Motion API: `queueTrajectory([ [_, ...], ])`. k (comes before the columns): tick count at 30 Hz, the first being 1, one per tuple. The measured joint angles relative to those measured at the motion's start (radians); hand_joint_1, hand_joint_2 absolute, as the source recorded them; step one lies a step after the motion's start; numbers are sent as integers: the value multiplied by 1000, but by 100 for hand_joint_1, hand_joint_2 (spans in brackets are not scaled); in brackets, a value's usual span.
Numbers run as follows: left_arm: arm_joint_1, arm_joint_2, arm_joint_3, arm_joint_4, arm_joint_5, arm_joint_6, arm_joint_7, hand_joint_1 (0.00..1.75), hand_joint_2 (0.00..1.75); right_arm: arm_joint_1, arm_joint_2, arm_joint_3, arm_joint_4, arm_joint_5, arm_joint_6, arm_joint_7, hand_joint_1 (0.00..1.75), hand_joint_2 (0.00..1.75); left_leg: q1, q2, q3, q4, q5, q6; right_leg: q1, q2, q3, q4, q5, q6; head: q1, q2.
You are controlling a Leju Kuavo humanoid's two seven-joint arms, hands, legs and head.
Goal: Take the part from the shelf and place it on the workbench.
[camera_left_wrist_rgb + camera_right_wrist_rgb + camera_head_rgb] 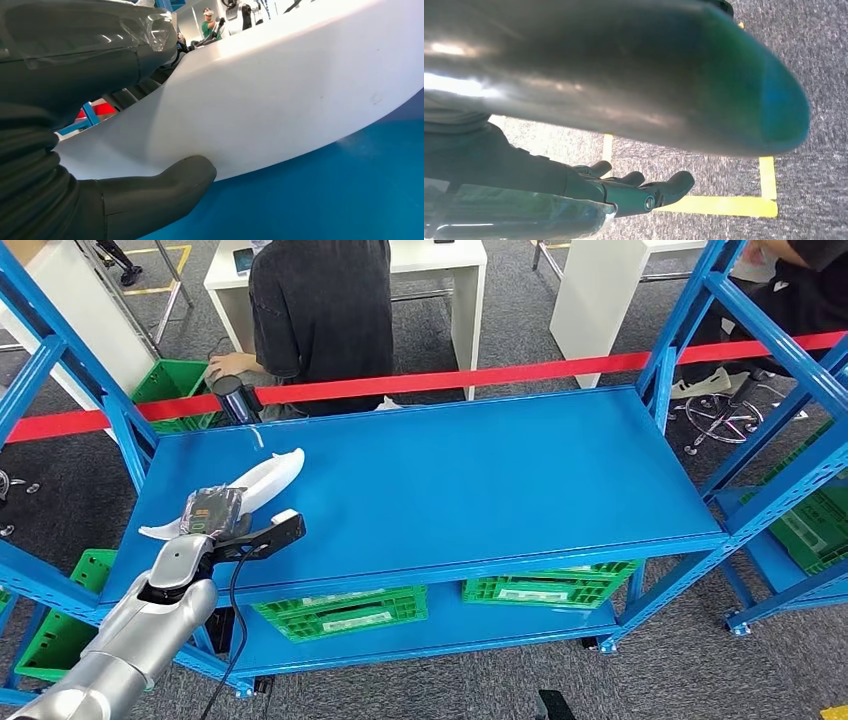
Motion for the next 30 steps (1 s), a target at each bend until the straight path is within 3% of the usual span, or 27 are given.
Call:
queueTrajectory([
  [2, -5, 0, 0, 0, 3, -1, -1, 175, 175, -1, 3, -1, -1, 0, -1, 0, 0, 0, -6, 0, 69, -138, 51, 18, 3, 1, 1, 0, 0, 2, 0, 0],
  [3, -7, 0, 0, 0, 6, -3, -2, 175, 175, -1, 4, -1, -1, 0, -1, 0, 0, 0, -10, 0, 87, -177, 59, 25, 4, 1, -1, -1, 1, 4, 1, 0],
  [5, -10, 1, 0, 0, 11, -7, -6, 175, 175, -1, 7, -2, -2, 2, -2, -1, 0, 0, -15, 2, 93, -195, 58, 31, 5, 1, -3, -3, 5, 10, 1, 0],
  [7, -13, 1, 0, -1, 17, -11, -11, 175, 175, 1, 9, -4, -2, 4, -2, -2, 0, 0, -10, 3, 104, -214, 69, 36, 8, -1, -8, 2, 1, 16, 1, 0],
  [9, -17, -1, -1, -2, 27, -17, -18, 175, 175, 0, 8, -6, -3, 8, -2, -4, 0, 0, -4, 6, 115, -233, 82, 42, 10, -2, -41, 71, -34, 14, 2, 0],
  [11, -17, -4, -2, -3, 38, -21, -25, 175, 175, 1, 7, -8, -3, 13, -2, -4, 0, 0, -6, 6, 113, -235, 85, 45, 6, -2, -103, 204, -88, 11, 3, 0],
  [12, -16, -4, -2, -3, 44, -23, -27, 175, 175, 3, 6, -8, -3, 15, -2, -5, 0, 0, -6, 6, 112, -234, 85, 45, 5, -2, -128, 256, -105, 13, 3, 0],
  [13, -15, -5, -2, -3, 48, -25, -29, 175, 175, 5, 6, -8, -3, 18, -2, -5, 0, 0, -7, 5, 111, -234, 84, 44, 4, -2, -136, 275, -107, 19, 3, 0],
  [14, -15, -5, -2, -4, 52, -27, -30, 175, 175, 6, 5, -8, -3, 20, -2, -5, 0, 0, -7, 5, 111, -232, 84, 43, 2, -2, -122, 249, -92, 28, 3, 0],
  [16, -15, -5, -2, -6, 59, -29, -32, 175, 175, 5, 4, -10, -3, 23, -2, -5, 0, 0, -6, 2, 111, -225, 79, 37, -1, -4, -52, 108, -39, 44, 3, 0],
  [18, -16, -3, -2, -8, 63, -31, -34, 175, 175, 4, 4, -10, -3, 25, -2, -5, 0, 0, -10, 0, 106, -213, 73, 26, -1, -5, 1, 5, -7, 40, 2, 0],
  [20, -16, 0, -1, -10, 68, -32, -35, 175, 175, 4, 3, -11, -3, 29, -2, -5, 0, 0, -13, -1, 101, -208, 71, 19, 3, -4, 7, -6, -4, 27, 2, 0],
  [23, -13, 4, 0, -16, 77, -26, -41, 175, 175, 3, 3, -12, -4, 35, 0, -6, 0, 0, -9, -1, 86, -180, 49, 6, -6, -4, 7, -8, -2, 9, 1, 0],
  [24, -10, 6, 1, -20, 81, -19, -44, 175, 175, 3, 3, -13, -4, 36, 1, -6, 0, 0, -7, -1, 68, -141, 24, 0, -9, -3, 8, -9, -1, 4, 0, 0],
  [27, 11, 6, 4, -40, 103, 15, -58, 175, 175, 6, 4, -16, -5, 39, 1, -6, 0, 0, 1, -1, -28, 60, -63, -13, -7, -2, 7, -8, -1, -1, -1, 0],
  [28, 20, 5, 6, -48, 113, 27, -64, 175, 175, 8, 4, -16, -5, 39, 1, -7, 0, 0, 2, -1, -49, 98, -69, -14, -7, -1, 6, -8, -1, -1, -1, 0],
  [29, 29, 2, 9, -60, 130, 40, -74, 175, 175, 9, 4, -17, -5, 39, 1, -8, 0, 0, 4, 0, -48, 91, -53, -14, -7, 0, 7, -8, -1, -1, -1, 0],
  [30, 37, 0, 14, -75, 156, 54, -89, 175, 175, 10, 4, -18, -5, 39, 0, -11, 0, 0, 4, 0, -28, 46, -21, -11, -7, 1, 8, -8, -2, 0, -1, 0],
])
